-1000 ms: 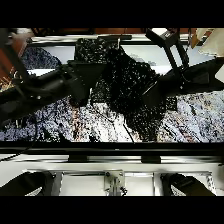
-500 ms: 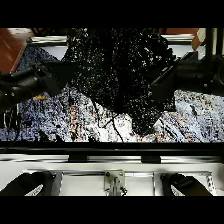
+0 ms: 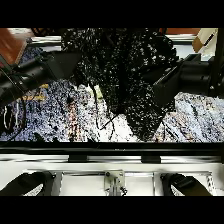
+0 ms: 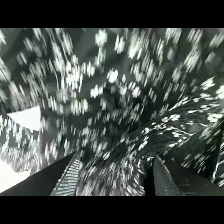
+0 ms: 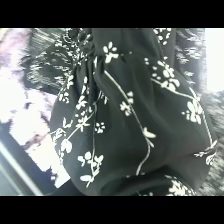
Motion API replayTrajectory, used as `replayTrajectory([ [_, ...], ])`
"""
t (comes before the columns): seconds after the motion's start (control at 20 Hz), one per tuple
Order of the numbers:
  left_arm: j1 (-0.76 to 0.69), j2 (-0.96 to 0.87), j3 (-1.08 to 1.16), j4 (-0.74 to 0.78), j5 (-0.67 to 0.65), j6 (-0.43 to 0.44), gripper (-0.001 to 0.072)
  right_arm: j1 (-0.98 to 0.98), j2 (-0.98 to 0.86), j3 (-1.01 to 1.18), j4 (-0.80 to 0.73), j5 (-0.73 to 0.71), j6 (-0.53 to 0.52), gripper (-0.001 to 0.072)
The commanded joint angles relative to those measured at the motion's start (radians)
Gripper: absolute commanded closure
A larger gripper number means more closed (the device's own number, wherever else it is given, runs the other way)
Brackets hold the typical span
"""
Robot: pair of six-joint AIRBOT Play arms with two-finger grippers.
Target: Fold the shirts.
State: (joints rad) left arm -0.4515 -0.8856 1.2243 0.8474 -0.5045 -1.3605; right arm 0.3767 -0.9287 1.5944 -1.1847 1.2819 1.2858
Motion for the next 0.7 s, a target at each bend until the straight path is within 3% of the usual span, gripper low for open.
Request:
replayTrajectory([
  [0.0, -0.019, -0.001, 0.023, -0.010, 0.108, 0.113, 0.0107, 0.001, 0.001, 0.000, -0.069, 0.013, 0.050, 0.0652],
  [0.05, -0.042, -0.001, 0.032, -0.010, 0.110, 0.196, -0.0013, 0.001, 0.000, 0.000, -0.058, 0.028, 0.050, 0.0652],
  [0.2, -0.114, -0.008, 0.039, -0.010, 0.112, 0.372, -0.0013, 0.001, -0.032, 0.000, -0.003, 0.126, 0.056, 0.0652],
  [0.45, -0.161, -0.036, 0.039, 0.009, 0.132, 0.412, -0.0013, 0.001, -0.111, 0.000, 0.064, 0.135, 0.041, 0.0652],
  [0.65, -0.172, -0.094, 0.039, 0.092, 0.177, 0.504, -0.0013, 0.001, -0.147, 0.000, 0.093, 0.134, 0.031, 0.0652],
])
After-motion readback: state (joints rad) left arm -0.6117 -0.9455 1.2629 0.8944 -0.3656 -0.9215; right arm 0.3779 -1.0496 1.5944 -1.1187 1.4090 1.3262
